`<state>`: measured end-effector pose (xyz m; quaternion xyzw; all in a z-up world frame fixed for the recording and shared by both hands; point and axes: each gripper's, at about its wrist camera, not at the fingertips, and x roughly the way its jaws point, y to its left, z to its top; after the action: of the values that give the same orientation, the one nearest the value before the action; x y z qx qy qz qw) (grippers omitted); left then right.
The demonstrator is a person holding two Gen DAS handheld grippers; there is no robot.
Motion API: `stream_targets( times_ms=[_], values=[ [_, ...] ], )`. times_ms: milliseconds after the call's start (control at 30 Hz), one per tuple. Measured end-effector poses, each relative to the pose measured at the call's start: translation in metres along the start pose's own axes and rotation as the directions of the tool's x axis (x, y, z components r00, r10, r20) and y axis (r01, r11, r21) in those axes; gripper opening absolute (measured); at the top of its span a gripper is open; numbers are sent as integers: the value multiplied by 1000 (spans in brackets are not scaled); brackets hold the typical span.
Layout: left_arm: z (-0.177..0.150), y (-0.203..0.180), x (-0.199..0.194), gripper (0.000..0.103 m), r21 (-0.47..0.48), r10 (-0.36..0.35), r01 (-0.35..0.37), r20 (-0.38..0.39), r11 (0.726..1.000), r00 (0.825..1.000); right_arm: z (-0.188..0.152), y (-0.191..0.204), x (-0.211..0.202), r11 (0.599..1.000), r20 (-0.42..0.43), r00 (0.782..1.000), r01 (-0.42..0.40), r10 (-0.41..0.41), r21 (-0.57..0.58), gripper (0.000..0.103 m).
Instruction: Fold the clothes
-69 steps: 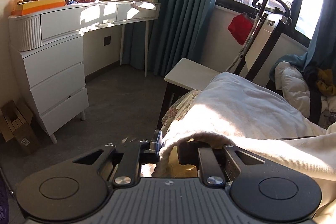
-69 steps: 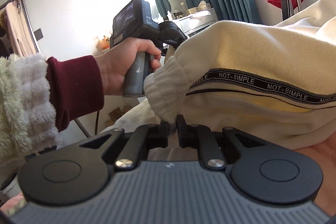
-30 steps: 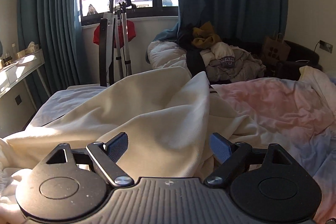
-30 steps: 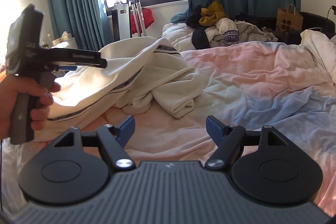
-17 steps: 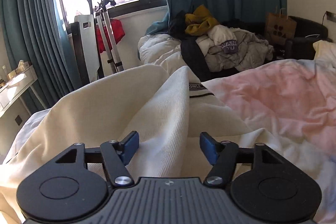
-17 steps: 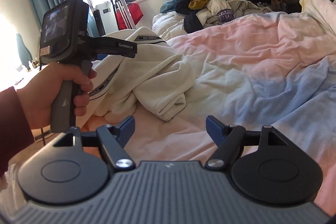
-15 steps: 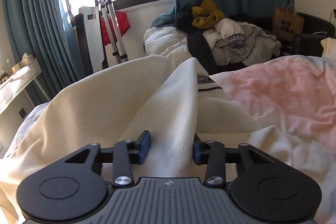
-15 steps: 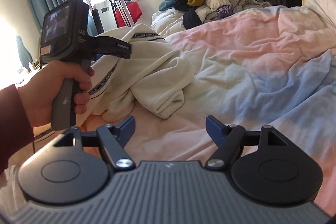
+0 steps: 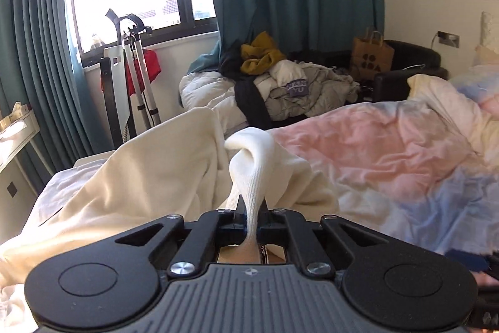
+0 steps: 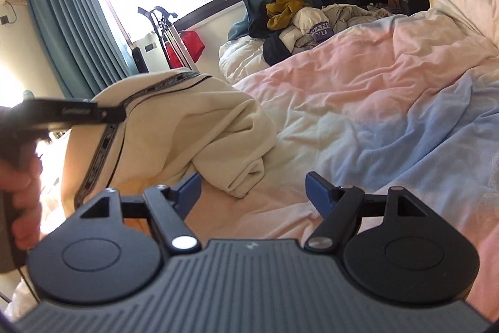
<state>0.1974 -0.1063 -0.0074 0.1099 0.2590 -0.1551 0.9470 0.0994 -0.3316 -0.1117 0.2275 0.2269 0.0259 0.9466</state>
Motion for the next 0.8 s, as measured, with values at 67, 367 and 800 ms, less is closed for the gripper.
stream_targets(
  times_ms=[67, 367, 800],
  values=[
    [-20, -2, -29, 4, -14, -31, 31, 8, 999, 999, 2, 0, -10, 1000, 12, 1000, -3, 3, 5, 76],
    [-131, 0, -91, 4, -158, -147, 145, 4, 977, 989, -6, 20, -47, 997, 2, 999, -34, 34, -69, 76],
    [-158, 44, -78, 5, -297, -221, 233, 73, 926, 973, 48, 85, 14, 975, -142, 988, -87, 59, -203, 76]
  ],
)
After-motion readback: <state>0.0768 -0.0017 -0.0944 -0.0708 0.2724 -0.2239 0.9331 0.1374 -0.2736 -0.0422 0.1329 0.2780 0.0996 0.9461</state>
